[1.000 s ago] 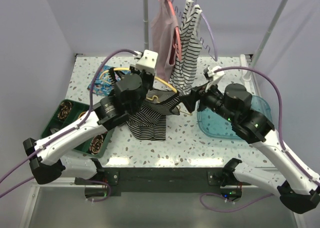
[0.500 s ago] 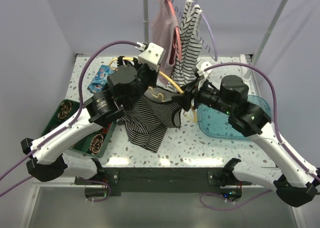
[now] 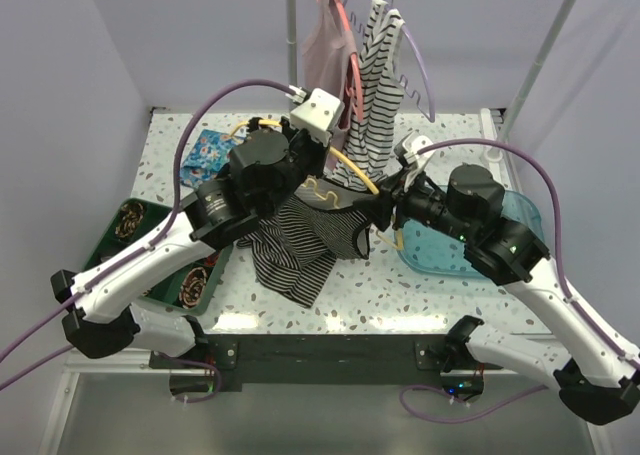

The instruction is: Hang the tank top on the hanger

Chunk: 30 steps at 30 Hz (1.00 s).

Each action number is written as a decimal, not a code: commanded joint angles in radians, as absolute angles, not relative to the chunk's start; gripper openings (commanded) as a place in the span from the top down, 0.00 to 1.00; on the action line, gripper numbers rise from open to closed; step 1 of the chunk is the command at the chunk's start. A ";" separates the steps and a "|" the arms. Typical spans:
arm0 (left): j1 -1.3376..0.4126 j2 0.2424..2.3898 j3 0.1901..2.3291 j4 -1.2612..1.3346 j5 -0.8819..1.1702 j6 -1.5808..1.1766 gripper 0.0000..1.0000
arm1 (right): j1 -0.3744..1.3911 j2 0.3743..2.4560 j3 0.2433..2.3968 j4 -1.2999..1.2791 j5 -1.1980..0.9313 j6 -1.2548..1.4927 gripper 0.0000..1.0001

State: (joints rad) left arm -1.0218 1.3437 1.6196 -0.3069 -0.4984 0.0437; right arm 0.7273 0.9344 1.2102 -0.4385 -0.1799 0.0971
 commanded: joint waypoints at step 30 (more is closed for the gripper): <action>-1.028 1.095 1.551 -0.227 -0.370 -0.115 0.00 | 0.727 0.607 1.297 -0.676 0.178 0.258 1.00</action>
State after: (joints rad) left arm -1.0233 1.1618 1.5780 -0.2745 -0.3660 -0.0868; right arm 0.7277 0.6403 1.1488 -0.6407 0.1093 0.2371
